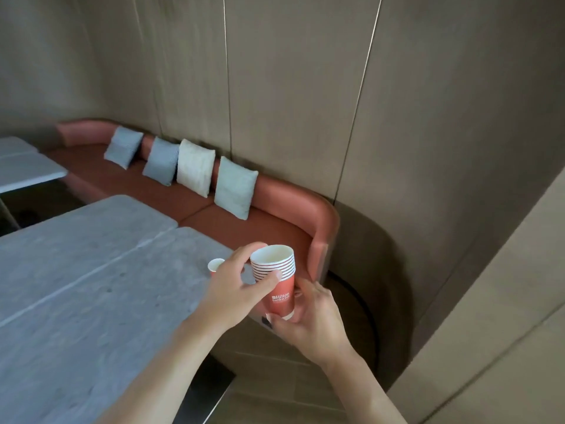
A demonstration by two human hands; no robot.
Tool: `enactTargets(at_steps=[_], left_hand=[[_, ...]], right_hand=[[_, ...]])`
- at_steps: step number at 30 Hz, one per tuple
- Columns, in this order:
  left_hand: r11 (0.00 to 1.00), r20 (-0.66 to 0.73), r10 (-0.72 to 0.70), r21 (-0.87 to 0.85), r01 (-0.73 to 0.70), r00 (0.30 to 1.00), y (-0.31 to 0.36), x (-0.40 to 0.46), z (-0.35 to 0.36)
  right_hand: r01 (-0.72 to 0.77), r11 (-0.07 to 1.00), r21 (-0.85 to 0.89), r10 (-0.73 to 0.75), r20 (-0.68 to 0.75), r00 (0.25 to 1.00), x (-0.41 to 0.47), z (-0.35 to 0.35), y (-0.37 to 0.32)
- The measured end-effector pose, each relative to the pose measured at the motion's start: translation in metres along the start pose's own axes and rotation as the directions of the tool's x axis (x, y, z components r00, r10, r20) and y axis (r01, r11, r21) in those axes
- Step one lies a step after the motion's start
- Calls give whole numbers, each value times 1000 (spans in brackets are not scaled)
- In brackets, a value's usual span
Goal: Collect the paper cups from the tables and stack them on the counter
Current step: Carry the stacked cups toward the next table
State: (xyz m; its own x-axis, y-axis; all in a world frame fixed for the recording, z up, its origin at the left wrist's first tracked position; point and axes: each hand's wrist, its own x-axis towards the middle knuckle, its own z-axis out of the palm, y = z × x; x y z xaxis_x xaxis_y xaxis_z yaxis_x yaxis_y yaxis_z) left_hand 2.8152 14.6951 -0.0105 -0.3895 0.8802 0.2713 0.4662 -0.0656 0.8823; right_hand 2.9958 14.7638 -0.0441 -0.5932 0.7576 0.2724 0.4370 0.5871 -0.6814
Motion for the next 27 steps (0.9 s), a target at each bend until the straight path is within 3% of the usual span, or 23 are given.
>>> enactTargets(at_steps=[9,16,27], left_hand=[[993,-50,-61,-100,56,997,-80,125,-47],[996,-166,-85,-50,78,983,-141,183,-118],[978,-355,-201,-20,208,913,-208,197,-184]], right_hand=[[-12,991,-130,16,32,999,152,53,7],[70,995,-77,-60,121,991,249,130,-7],[179,975,132,-210,286,935,332,224,-31]])
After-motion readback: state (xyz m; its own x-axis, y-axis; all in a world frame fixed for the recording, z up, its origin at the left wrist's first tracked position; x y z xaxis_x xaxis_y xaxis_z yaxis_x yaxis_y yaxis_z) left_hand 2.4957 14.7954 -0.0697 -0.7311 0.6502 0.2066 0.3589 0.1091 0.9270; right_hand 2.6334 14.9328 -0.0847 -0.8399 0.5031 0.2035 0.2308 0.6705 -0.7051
